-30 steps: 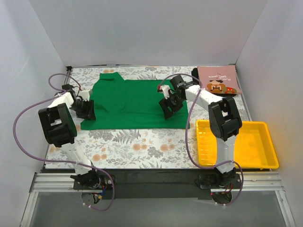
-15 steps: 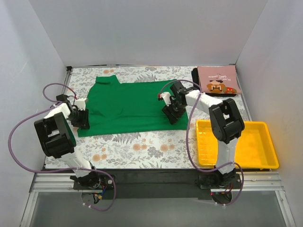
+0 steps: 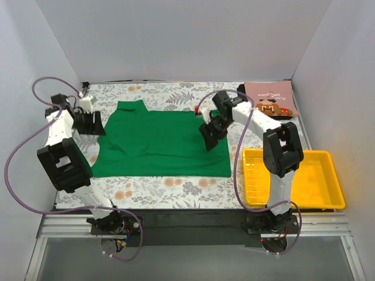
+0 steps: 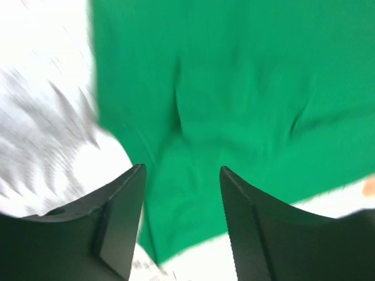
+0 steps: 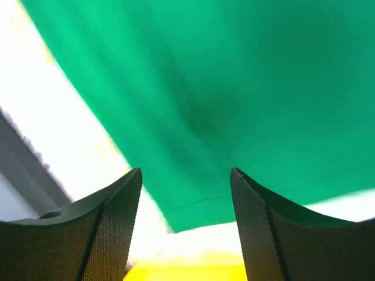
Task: Fold and stack the t-shirts
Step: Fold the tshirt
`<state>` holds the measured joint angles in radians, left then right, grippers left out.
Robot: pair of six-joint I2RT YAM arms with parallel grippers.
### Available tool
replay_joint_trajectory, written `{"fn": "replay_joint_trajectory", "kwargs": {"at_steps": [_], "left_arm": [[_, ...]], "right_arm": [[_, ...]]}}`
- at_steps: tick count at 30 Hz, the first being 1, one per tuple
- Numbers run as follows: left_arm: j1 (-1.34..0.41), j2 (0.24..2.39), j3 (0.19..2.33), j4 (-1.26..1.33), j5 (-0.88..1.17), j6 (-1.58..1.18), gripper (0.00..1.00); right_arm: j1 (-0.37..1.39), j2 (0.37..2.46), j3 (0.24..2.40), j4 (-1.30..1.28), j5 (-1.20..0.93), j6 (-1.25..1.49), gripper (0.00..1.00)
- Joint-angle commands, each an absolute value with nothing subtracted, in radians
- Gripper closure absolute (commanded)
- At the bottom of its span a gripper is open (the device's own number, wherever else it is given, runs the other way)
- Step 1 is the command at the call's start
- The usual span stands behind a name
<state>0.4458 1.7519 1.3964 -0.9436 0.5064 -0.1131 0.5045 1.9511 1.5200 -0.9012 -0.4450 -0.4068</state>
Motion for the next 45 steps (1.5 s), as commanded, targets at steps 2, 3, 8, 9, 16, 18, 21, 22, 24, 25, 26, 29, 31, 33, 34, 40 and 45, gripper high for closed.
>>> {"fn": "replay_joint_trajectory", "kwargs": {"at_steps": [2, 3, 8, 9, 16, 18, 21, 22, 24, 25, 26, 29, 31, 33, 34, 40, 45], "left_arm": [[0.399, 1.837, 1.601, -0.849, 0.649, -0.291, 0.46], [0.384, 1.895, 1.662, -0.826, 0.629, -0.319, 0.45], [0.311, 2.077, 1.857, -0.714, 0.558, -0.478, 0.44], [0.307, 2.106, 1.893, -0.713, 0.567, -0.512, 0.44], [0.278, 2.238, 2.025, -0.683, 0.551, -0.558, 0.44], [0.278, 2.247, 2.014, -0.672, 0.542, -0.555, 0.44], [0.276, 2.261, 2.003, -0.664, 0.519, -0.538, 0.44], [0.276, 2.266, 2.002, -0.663, 0.512, -0.537, 0.44], [0.276, 2.281, 2.006, -0.657, 0.505, -0.535, 0.44], [0.276, 2.286, 2.011, -0.654, 0.505, -0.535, 0.43], [0.278, 2.295, 2.019, -0.650, 0.503, -0.540, 0.43], [0.276, 2.330, 2.066, -0.650, 0.506, -0.558, 0.43], [0.278, 2.353, 2.101, -0.650, 0.511, -0.566, 0.43], [0.276, 2.371, 2.120, -0.652, 0.503, -0.575, 0.41], [0.272, 2.381, 2.138, -0.653, 0.499, -0.575, 0.39], [0.261, 2.439, 2.172, -0.641, 0.454, -0.581, 0.37], [0.253, 2.494, 2.226, -0.611, 0.410, -0.584, 0.37]], "right_arm": [[0.359, 2.071, 1.881, -0.926, -0.418, -0.452, 0.29], [0.329, 2.133, 1.932, -0.928, -0.401, -0.457, 0.28], [0.285, 2.310, 2.184, -0.896, -0.255, -0.471, 0.28], [0.279, 2.356, 2.231, -0.865, -0.239, -0.471, 0.29], [0.265, 2.425, 2.188, -0.600, -0.201, -0.422, 0.40], [0.265, 2.425, 2.163, -0.533, -0.218, -0.425, 0.41], [0.265, 2.459, 2.178, -0.514, -0.238, -0.422, 0.42], [0.265, 2.467, 2.186, -0.514, -0.239, -0.423, 0.42], [0.267, 2.485, 2.200, -0.508, -0.239, -0.428, 0.42], [0.265, 2.490, 2.203, -0.508, -0.241, -0.429, 0.42], [0.267, 2.493, 2.201, -0.506, -0.248, -0.431, 0.42], [0.267, 2.502, 2.197, -0.506, -0.264, -0.431, 0.43], [0.268, 2.502, 2.180, -0.508, -0.265, -0.433, 0.43], [0.268, 2.499, 2.155, -0.506, -0.272, -0.436, 0.43], [0.268, 2.497, 2.146, -0.508, -0.272, -0.439, 0.44], [0.268, 2.497, 2.132, -0.522, -0.273, -0.449, 0.62], [0.270, 2.497, 2.135, -0.532, -0.267, -0.451, 0.99]]}}
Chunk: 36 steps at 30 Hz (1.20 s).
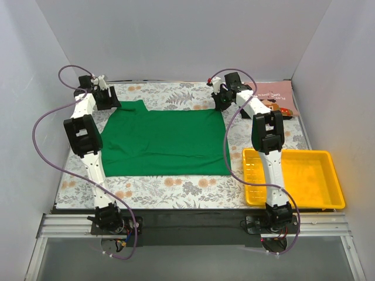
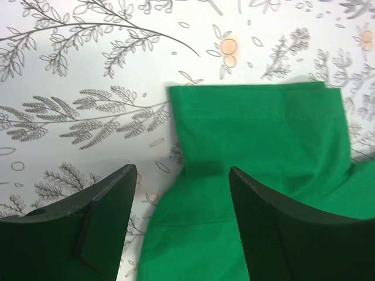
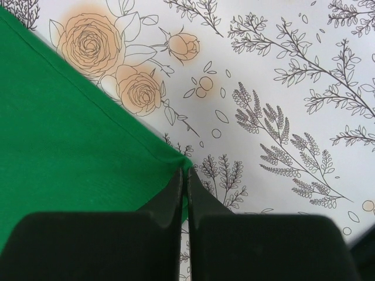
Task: Fold and stack the t-shirts
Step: Fold the tshirt
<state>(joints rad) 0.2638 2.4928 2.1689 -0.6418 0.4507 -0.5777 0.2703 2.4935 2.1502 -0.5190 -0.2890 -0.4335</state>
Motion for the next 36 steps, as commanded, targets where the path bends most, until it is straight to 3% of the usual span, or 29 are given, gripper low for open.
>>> {"fn": "replay_joint_trajectory", "kwargs": {"at_steps": [1, 10, 16, 19, 24, 36], "left_arm": [[0.247, 2.502, 2.236, -0.612, 0.393, -0.580, 0.37], [0.209, 2.574, 2.289, -0.592, 0.388, -0.558, 0.37], [0.196, 2.614, 2.322, -0.584, 0.399, -0.577, 0.51], [0.189, 2.618, 2.325, -0.574, 0.406, -0.572, 0.59], [0.187, 2.617, 2.344, -0.537, 0.439, -0.607, 1.00], [0.201, 2.303, 2.130, -0.370, 0.615, -0.607, 1.00]], "right_arm": [[0.270, 2.496, 2.135, -0.534, -0.267, -0.451, 0.99], [0.272, 2.487, 2.135, -0.538, -0.276, -0.460, 0.99], [0.273, 2.480, 2.134, -0.541, -0.279, -0.457, 0.99], [0.272, 2.476, 2.134, -0.540, -0.278, -0.459, 0.99], [0.273, 2.453, 2.128, -0.543, -0.284, -0.465, 0.99], [0.265, 2.307, 2.054, -0.545, -0.298, -0.503, 0.99]]}}
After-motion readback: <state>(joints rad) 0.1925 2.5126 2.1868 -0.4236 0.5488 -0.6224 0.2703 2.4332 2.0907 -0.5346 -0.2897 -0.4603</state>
